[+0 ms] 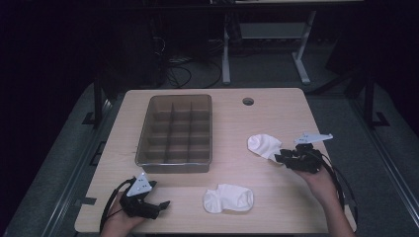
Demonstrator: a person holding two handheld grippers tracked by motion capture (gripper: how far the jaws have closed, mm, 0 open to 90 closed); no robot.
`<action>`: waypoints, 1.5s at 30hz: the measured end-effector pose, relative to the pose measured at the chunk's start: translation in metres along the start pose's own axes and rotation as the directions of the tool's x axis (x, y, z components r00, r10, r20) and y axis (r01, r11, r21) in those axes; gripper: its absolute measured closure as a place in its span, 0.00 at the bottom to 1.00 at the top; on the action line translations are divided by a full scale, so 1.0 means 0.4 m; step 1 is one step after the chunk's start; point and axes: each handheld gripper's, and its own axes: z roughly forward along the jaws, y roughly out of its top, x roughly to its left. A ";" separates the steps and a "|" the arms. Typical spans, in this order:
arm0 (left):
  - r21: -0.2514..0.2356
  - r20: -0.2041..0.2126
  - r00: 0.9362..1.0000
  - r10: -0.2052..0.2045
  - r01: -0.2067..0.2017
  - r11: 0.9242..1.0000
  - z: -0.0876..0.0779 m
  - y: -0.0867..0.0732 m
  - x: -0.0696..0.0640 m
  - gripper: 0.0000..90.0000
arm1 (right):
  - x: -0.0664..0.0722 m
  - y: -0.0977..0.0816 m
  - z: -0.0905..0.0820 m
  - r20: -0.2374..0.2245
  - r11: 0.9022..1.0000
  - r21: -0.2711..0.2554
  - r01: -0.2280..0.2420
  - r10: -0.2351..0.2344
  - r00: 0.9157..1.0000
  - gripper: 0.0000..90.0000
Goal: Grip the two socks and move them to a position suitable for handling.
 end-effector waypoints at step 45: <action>0.000 0.000 1.000 -0.002 0.002 1.000 0.000 0.000 0.001 0.16 | -0.051 -0.015 0.064 0.075 0.996 0.092 -0.012 0.005 0.997 0.99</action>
